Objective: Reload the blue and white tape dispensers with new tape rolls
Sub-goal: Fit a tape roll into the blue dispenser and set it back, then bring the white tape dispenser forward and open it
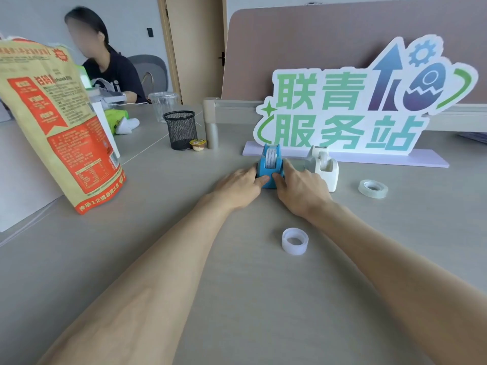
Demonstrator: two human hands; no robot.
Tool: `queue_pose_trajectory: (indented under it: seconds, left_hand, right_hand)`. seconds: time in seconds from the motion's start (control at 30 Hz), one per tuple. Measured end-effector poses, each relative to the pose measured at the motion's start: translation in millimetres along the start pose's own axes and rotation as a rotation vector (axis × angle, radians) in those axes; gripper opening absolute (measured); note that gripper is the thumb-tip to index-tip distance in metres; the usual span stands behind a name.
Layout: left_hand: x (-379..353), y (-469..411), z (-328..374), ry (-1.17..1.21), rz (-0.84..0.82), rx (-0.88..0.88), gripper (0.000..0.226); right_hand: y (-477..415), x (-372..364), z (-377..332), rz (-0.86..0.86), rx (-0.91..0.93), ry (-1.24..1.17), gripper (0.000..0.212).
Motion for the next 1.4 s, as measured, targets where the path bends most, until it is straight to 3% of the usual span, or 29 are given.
queue_pose_trajectory:
  seconds: [0.2,0.37,0.6,0.73,0.83,1.0,1.1,1.2,1.4]
  left_hand:
    - [0.2,8.9,4.8,-0.013,0.035,0.010,0.045]
    - [-4.4,42.8,12.6,0.023,0.037,-0.025,0.068]
    - [-16.8,107.0,18.2,0.084,0.142,-0.202,0.031]
    - [-22.3,131.4,31.1,0.164,-0.003,-0.173,0.055]
    - [-25.0,134.5,34.5,0.068,0.002,-0.191,0.070]
    - [-22.1,126.1,28.2,0.320,-0.037,-0.249,0.036]
    - [-14.3,117.8,23.0,0.453,0.064,-0.170,0.027]
    - [-3.3,98.6,10.0,0.473,0.217,0.020,0.032]
    - [9.4,38.5,-10.7,0.160,0.282,0.249,0.034]
  right_hand:
    - [7.1,1.1,-3.0,0.044,-0.055,-0.026,0.034]
    - [21.8,6.9,-1.2,-0.008,-0.016,-0.092,0.029]
    - [65.3,14.9,1.8,-0.063,0.133,-0.186,0.025]
    - [86.4,17.4,12.6,-0.042,0.134,-0.162,0.022]
    - [93.4,20.0,15.1,-0.018,0.137,-0.162,0.023]
    - [92.0,19.1,15.2,-0.001,0.149,-0.147,0.023]
    - [88.8,17.8,11.7,0.005,0.143,-0.105,0.024]
    - [85.8,16.8,11.4,-0.023,0.134,-0.089,0.025]
    - [82.1,16.1,14.1,-0.029,0.117,-0.067,0.025]
Point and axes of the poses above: each hand's wrist, its own y-axis away from the middle knuckle, its own x-axis out of the back of the hand, z = x × y, the point moved 2 cm from there along -y, towards the middle knuckle, and after that the axes turned 12 degrees about -z, right-handed, at the moved point
